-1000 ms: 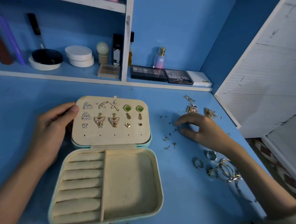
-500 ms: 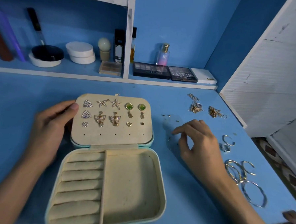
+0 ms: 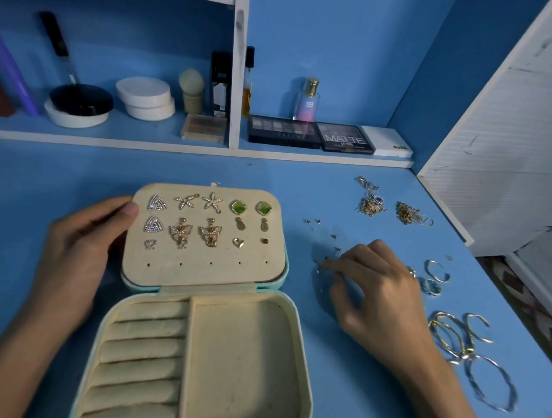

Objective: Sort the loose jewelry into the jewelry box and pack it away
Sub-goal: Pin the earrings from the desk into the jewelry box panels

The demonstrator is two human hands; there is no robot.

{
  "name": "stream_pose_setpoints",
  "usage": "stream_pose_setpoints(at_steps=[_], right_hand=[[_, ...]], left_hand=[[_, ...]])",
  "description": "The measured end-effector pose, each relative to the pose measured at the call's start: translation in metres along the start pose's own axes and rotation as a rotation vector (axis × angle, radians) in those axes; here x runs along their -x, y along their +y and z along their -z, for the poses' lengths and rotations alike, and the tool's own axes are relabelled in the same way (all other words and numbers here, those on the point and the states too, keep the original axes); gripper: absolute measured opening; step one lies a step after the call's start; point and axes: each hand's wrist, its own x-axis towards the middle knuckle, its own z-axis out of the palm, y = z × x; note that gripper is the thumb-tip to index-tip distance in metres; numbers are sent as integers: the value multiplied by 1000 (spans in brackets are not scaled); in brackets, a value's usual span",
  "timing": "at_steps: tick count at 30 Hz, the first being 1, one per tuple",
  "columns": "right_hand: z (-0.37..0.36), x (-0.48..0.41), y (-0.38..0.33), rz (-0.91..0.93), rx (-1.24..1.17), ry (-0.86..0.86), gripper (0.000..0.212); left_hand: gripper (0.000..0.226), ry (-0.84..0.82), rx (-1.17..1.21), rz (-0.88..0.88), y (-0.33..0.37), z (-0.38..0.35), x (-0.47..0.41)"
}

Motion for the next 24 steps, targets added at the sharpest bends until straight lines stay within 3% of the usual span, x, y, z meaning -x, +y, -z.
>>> stream_pose_setpoints(at_steps=[5,18,20,24], right_hand=[[0,1,-1,10,24,-57,24],[-8,-5,0,-25,16,-34,7],[-8,-5,0,-47,13,-37,6],[-10,-5,1,-68,37,-54,10]], left_hand=[[49,-19,-43,-1,-2,3,-2],[34,-16,-17,-36,-1,1,-1],[13,-7,-24,-44,-1,-1,-1],[32,27,-39,-45,-5,1,-3]])
